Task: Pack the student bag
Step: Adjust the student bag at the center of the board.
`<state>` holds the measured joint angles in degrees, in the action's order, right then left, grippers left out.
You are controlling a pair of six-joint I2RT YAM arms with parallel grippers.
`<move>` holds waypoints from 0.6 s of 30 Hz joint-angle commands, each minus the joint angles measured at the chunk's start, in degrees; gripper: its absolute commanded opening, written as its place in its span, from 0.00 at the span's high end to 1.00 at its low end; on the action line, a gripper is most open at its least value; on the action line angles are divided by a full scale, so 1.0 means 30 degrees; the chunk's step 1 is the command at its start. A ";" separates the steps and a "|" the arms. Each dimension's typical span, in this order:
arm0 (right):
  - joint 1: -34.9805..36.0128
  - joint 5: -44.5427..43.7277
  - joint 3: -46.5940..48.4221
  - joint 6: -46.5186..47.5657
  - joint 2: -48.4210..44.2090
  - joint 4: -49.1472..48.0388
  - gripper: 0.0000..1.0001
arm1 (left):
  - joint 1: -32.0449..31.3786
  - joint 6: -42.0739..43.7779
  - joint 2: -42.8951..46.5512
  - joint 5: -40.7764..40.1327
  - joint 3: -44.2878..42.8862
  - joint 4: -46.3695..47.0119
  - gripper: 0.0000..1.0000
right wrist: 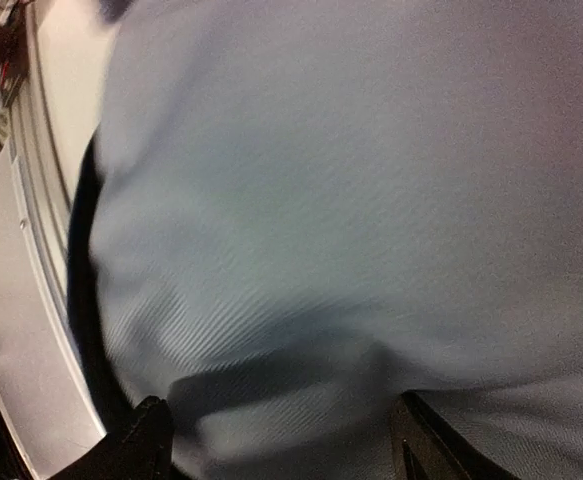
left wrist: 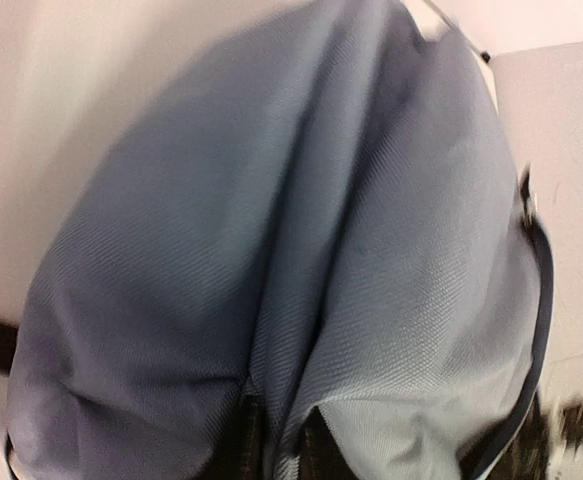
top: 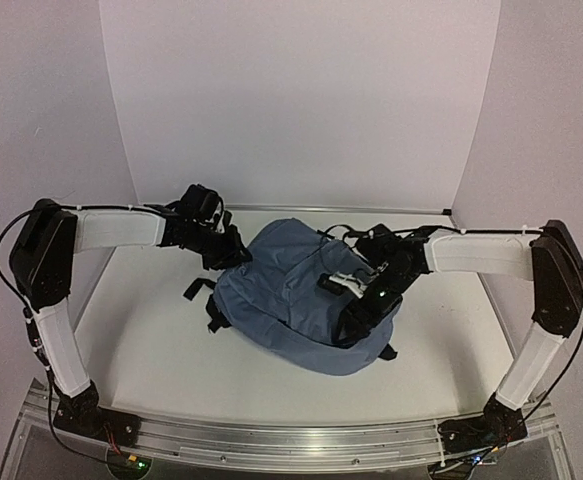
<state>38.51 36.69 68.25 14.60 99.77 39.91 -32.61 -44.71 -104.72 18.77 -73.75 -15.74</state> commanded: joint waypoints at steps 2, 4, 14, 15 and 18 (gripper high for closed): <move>0.2839 0.1923 0.1779 -0.0861 -0.0683 0.0824 0.21 | 0.2130 0.2523 -0.0558 -0.1033 -0.3728 -0.1594 0.64; 0.2379 0.1496 0.2840 -0.1075 -0.1527 0.1025 0.18 | 0.2138 0.2877 0.0384 -0.1096 -0.3401 -0.2039 0.50; -0.3884 -0.2296 0.5875 -0.1872 -0.0248 0.1020 0.14 | -0.0191 0.0406 0.6070 -0.1111 0.4673 -0.0144 0.25; -0.4141 -0.2636 0.6069 -0.1854 0.0480 0.1011 0.15 | -0.0613 0.0101 0.6242 -0.1470 0.5042 -0.0279 0.24; -0.4518 -0.2624 0.6340 -0.1628 0.2109 0.0985 0.16 | -0.1470 -0.0983 0.6476 -0.1421 0.6306 0.0636 0.21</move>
<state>25.08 32.56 86.40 9.13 99.00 41.22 -34.49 -42.74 -86.69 15.31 -59.01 -17.52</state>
